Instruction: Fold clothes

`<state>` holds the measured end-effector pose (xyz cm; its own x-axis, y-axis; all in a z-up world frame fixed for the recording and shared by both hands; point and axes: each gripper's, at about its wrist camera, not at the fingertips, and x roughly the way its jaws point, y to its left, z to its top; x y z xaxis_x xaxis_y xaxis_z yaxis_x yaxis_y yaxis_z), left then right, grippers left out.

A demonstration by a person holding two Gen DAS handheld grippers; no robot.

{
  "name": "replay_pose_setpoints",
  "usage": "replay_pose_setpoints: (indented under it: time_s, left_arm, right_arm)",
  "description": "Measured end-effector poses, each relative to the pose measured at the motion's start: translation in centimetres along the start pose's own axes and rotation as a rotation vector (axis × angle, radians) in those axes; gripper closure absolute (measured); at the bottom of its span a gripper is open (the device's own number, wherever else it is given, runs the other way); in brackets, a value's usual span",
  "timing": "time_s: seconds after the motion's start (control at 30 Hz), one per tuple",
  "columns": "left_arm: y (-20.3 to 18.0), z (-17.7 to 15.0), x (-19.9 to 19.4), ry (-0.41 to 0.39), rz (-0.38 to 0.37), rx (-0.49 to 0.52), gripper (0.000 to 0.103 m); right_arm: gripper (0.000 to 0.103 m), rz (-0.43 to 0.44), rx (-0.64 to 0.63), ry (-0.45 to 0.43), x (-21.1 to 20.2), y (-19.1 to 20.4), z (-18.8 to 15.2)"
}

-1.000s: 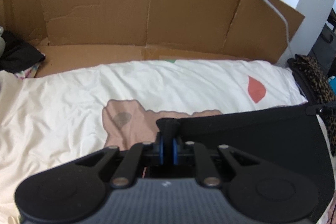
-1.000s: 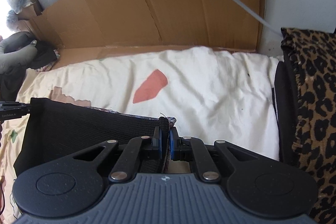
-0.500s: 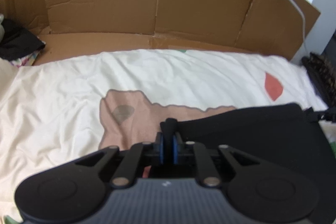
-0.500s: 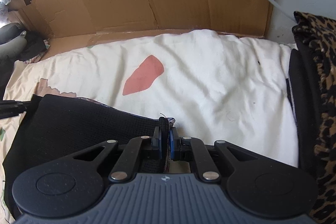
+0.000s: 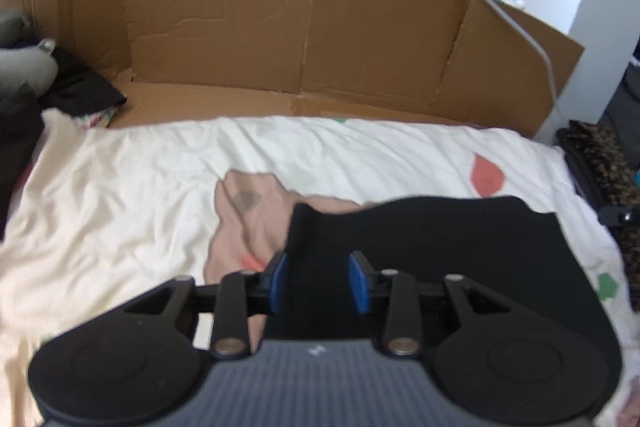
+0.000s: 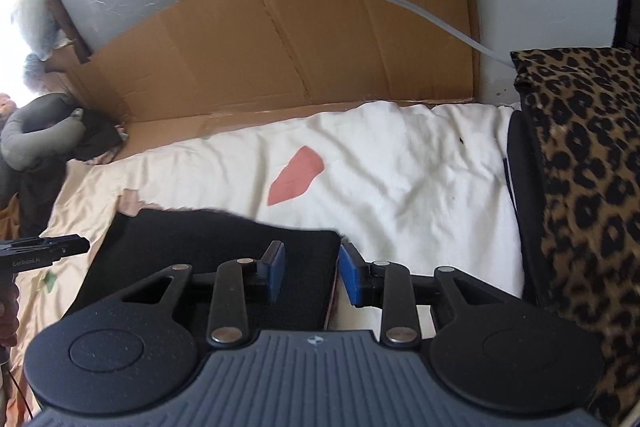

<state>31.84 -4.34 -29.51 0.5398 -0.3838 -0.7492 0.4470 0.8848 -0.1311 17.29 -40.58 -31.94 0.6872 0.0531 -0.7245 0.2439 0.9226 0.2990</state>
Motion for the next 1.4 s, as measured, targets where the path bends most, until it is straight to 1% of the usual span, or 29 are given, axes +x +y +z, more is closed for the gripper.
replay_pose_setpoints:
  time_s: [0.13,0.33,0.43,0.57,0.83,1.07,1.17,1.27,1.33,1.4]
  left_arm:
    - [-0.4,-1.3,-1.4,0.013,-0.011,0.019,0.063]
    - [-0.3,-2.6,-3.2,0.044,-0.023,0.019,0.063]
    - [-0.2,-3.6,-4.6,0.059,-0.029,0.025,0.064]
    - [0.3,-5.7,-6.0,0.112,-0.033,0.012,0.063]
    - [1.3,-10.1,-8.0,0.230,-0.035,0.034,0.061]
    - [1.2,-12.0,-8.4,0.297,-0.076,0.045,0.060]
    - [0.5,-12.6,-8.0,0.309,-0.084,0.090,0.060]
    - [0.0,-13.3,-7.2,0.311,-0.070,0.148,0.061]
    - [-0.2,-13.7,-6.6,0.324,-0.069,0.165,0.063]
    - [-0.4,-13.9,-6.3,0.314,-0.073,0.190,0.063]
  right_arm:
    - [0.066,0.016,0.004,0.001,-2.2,0.4,-1.3]
    - [0.066,0.034,0.004,0.019,-4.3,1.1,-3.3]
    - [0.066,0.037,-0.017,0.041,-4.9,1.8,-4.5]
    - [0.066,0.047,-0.031,0.096,-5.3,2.3,-5.9]
    - [0.066,0.048,-0.035,0.182,-5.9,2.4,-8.6]
    - [0.066,0.033,-0.042,0.232,-6.3,2.5,-10.5]
    - [0.066,0.023,-0.055,0.253,-6.3,2.6,-11.2]
    - [0.066,0.017,-0.070,0.268,-6.1,2.6,-11.8]
    - [0.066,0.015,-0.083,0.273,-5.8,2.6,-12.1]
    - [0.066,0.013,-0.095,0.279,-5.6,2.5,-12.4]
